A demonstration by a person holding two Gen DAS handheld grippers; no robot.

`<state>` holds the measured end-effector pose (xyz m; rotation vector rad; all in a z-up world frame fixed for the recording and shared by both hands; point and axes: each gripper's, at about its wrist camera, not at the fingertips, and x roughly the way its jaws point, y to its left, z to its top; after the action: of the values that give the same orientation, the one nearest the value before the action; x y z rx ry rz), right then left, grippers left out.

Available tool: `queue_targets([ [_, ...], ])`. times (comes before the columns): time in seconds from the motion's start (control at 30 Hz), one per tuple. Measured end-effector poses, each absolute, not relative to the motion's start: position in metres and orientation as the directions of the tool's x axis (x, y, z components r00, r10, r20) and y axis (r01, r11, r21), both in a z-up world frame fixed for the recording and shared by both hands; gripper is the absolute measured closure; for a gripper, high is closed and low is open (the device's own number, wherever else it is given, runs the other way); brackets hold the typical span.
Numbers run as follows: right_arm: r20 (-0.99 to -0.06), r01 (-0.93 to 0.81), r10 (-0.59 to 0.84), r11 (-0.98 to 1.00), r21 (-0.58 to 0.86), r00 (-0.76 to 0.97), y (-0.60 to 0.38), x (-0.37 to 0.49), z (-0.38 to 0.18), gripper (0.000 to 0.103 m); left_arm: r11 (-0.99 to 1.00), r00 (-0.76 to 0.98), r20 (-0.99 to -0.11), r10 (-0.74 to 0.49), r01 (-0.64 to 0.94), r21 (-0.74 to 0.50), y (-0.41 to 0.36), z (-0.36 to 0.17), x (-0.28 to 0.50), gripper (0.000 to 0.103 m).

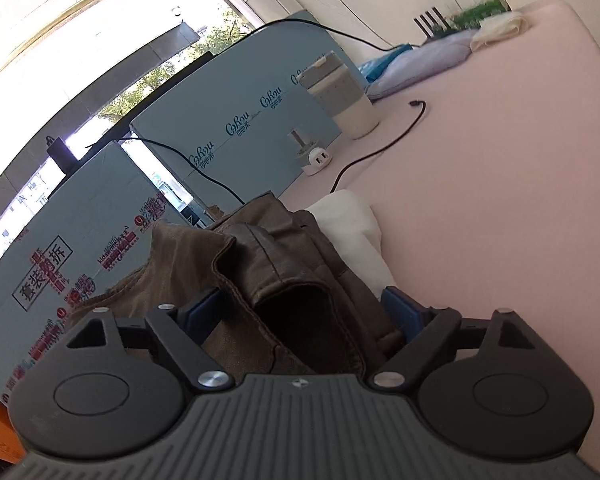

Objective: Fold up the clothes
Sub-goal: 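Close the left gripper on the brown jacket while the right gripper grasps it too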

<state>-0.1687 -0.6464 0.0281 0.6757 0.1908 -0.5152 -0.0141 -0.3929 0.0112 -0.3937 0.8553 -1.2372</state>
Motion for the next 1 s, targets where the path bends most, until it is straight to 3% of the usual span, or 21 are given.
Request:
queue_targets([
  [0.07,-0.314,0.523,-0.419,0.707,0.476,0.852,-0.634,-0.172,0.033,0.059,0.281,0.051,-0.337,-0.94,0.677,-0.681,-0.394,0.017,-0.022,0.077],
  [0.17,-0.282,0.494,-0.405,0.722,0.485,0.87,-0.629,-0.187,0.037,0.081,0.223,-0.004,-0.304,-0.953,0.67,-0.708,-0.392,0.022,-0.029,0.078],
  [0.27,-0.242,0.442,-0.373,0.696,0.565,0.896,-0.626,-0.209,0.041,0.087,0.159,-0.053,-0.254,-0.966,0.654,-0.74,-0.38,0.026,-0.037,0.081],
  [0.5,-0.081,0.286,-0.304,0.727,0.624,0.949,-0.588,-0.248,0.067,0.088,0.012,-0.093,-0.099,-0.991,0.668,-0.744,-0.322,0.05,-0.051,0.081],
  [0.67,0.002,0.134,-0.17,0.785,0.605,0.985,-0.54,-0.244,0.085,0.088,0.017,-0.021,-0.046,-0.999,0.729,-0.684,-0.243,0.065,-0.058,0.08],
  [0.87,0.035,-0.106,0.106,0.798,0.593,0.994,-0.464,-0.199,0.088,0.088,0.177,0.174,-0.057,-0.983,0.822,-0.541,-0.132,0.072,-0.073,0.08],
  [1.0,0.005,-0.223,0.276,0.767,0.601,0.961,-0.408,-0.163,0.079,0.088,0.276,0.272,-0.086,-0.958,0.81,-0.517,-0.07,0.065,-0.079,0.08],
])
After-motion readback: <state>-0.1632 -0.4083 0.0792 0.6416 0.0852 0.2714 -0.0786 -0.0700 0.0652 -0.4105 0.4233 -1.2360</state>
